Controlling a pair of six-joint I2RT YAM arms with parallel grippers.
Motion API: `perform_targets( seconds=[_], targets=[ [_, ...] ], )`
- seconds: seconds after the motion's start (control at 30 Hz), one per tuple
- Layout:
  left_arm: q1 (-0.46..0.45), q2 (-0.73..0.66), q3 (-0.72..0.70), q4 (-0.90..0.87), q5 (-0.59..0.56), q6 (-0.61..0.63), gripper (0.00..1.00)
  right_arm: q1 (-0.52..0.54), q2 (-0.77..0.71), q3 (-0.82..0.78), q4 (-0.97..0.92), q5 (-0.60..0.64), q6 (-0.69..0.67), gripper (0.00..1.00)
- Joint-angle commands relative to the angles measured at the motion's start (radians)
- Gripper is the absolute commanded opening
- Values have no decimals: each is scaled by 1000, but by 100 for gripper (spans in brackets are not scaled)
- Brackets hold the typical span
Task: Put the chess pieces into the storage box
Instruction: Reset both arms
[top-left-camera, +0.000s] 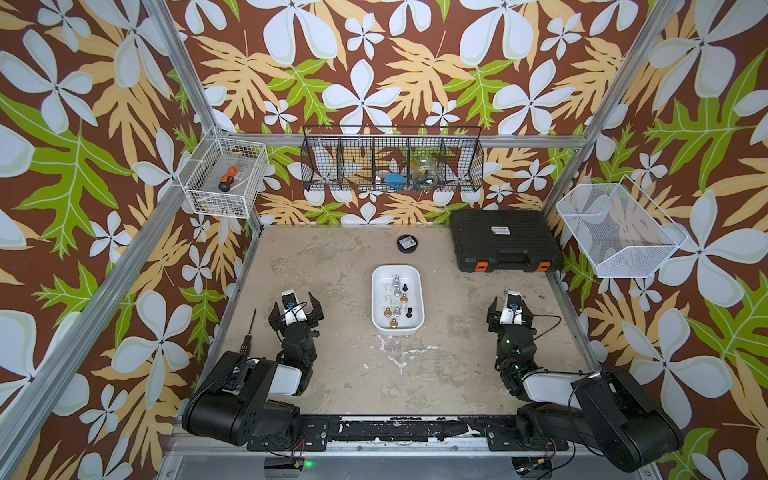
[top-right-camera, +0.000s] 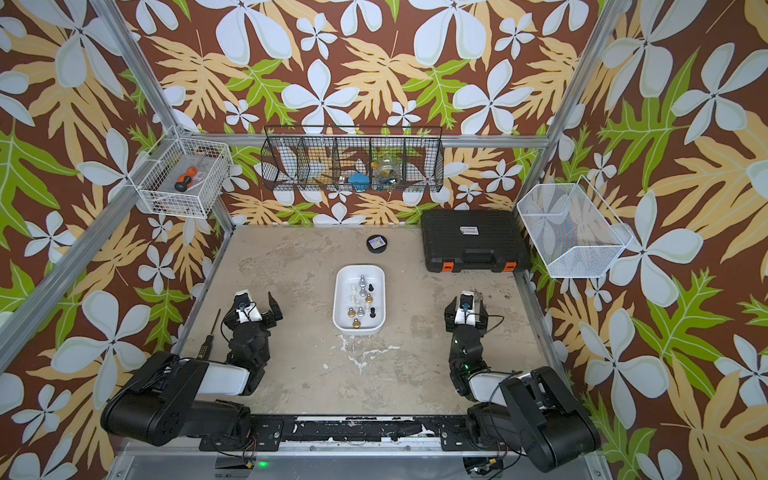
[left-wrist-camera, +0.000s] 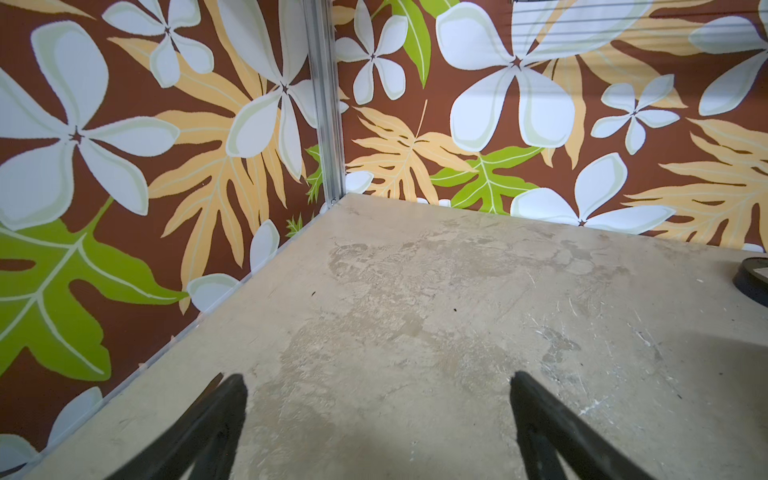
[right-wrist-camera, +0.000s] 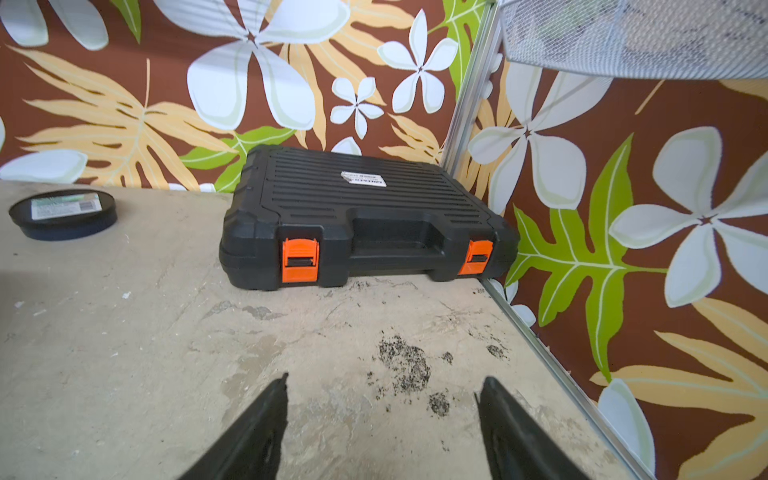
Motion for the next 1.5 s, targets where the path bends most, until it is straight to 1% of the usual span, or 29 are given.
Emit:
perform_targets(
  seconds=[0.0,0.13,0.17,0.23,0.3,0.37,0.4,0.43,0.47,0.5,0.53,0.57,0.6,0.63,0.67,0.7,0.73,0.8,0.87,0.93,0.97,1.47],
  targets=[
    [5,3,7,52,32,-13,100,-8,4,-17,113,-17,-11,75],
    [39,9,46,-28,89,-35,96,-35,119,6,206,-29,-24,75],
    [54,16,57,-43,117,-44,93,-36,160,5,255,-12,-31,76],
    [71,22,75,-75,157,-51,93,-39,191,-1,300,-4,-30,77],
    [86,27,76,-78,188,-58,93,-42,169,4,250,-10,-16,78],
    [100,32,74,-74,217,-66,93,-63,155,-3,242,-49,5,78],
    [111,47,59,-44,223,-77,95,-73,160,-10,259,-56,14,79],
    [124,76,40,35,233,-76,96,-79,161,-10,258,-68,16,80],
    [128,75,40,33,238,-76,97,-83,159,-4,238,-84,16,80],
    [127,49,52,-38,243,-93,97,-93,159,8,214,-110,20,80],
    [128,55,49,-24,243,-91,97,-101,157,16,193,-133,24,80],
    [128,73,41,28,240,-85,97,-114,155,25,168,-162,32,80],
    [127,67,42,15,241,-88,97,-132,157,33,150,-205,41,80],
    [128,57,47,-12,241,-87,98,-153,169,38,139,-248,56,80],
    [127,56,47,-16,242,-88,98,-173,213,51,165,-286,62,80],
    [128,61,46,-3,242,-88,98,-174,261,70,207,-296,45,80],
    [128,63,45,1,245,-90,100,-183,266,83,187,-311,53,80],
    [127,60,43,-1,246,-89,100,-205,212,130,-1,-347,84,81],
    [128,57,43,-2,249,-88,100,-235,232,129,38,-386,99,81],
    [128,58,43,-2,252,-86,100,-237,222,137,6,-388,102,81],
    [128,58,43,-3,252,-87,100,-236,218,137,-4,-388,104,100],
    [127,62,45,1,251,-87,100,-237,217,131,13,-385,102,100]
  ],
)
